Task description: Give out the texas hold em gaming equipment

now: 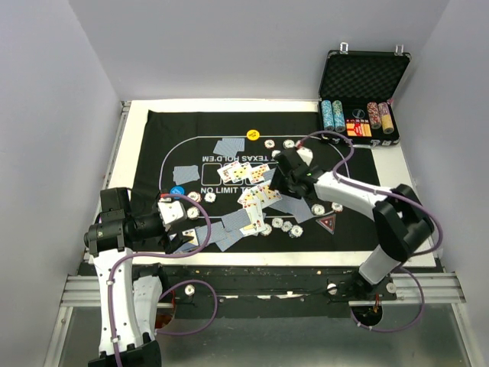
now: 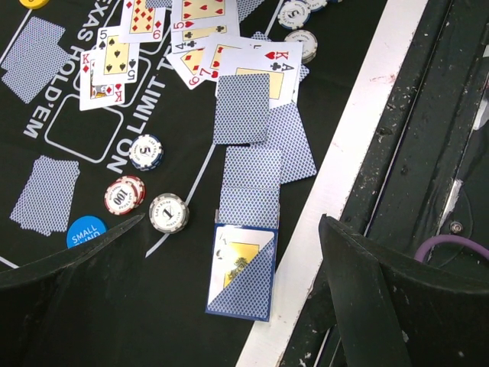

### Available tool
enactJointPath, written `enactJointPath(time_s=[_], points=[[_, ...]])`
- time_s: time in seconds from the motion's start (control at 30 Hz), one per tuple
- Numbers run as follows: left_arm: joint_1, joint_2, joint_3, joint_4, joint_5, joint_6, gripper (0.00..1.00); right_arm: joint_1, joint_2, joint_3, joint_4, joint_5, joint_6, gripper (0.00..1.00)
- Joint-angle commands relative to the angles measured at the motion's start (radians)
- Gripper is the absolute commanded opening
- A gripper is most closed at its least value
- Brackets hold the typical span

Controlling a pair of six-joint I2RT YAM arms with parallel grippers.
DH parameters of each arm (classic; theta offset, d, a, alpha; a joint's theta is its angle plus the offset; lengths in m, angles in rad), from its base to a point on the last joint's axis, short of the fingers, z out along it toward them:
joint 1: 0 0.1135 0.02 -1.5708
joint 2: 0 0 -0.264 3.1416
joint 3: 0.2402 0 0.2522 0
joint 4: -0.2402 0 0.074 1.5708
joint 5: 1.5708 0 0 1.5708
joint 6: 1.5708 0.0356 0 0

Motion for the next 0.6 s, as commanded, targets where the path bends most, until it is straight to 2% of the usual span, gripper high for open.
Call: enactJointPath(time_s=[0.0, 0.17, 0.37, 0.57], points=[[0.009, 0.000, 0.024, -0.010, 0.044, -0.001, 0.99, 0.047, 0.128, 0.111, 0.034, -0.033, -0.045, 0.69], [0.008, -0.006, 0.026, -0.010, 0.033, -0.006, 0.99, 0.069, 0.251, 0.165, 0.052, -0.053, -0.044, 0.69], [0.011, -0.006, 0.029, -0.007, 0.024, -0.003, 0.99, 0.108, 0.309, 0.173, 0.066, -0.079, -0.053, 0.69], [0.011, -0.004, 0.035, -0.010, 0.027, -0.006, 0.99, 0.255, 0.398, 0.268, 0.012, -0.096, -0.076, 0.68]])
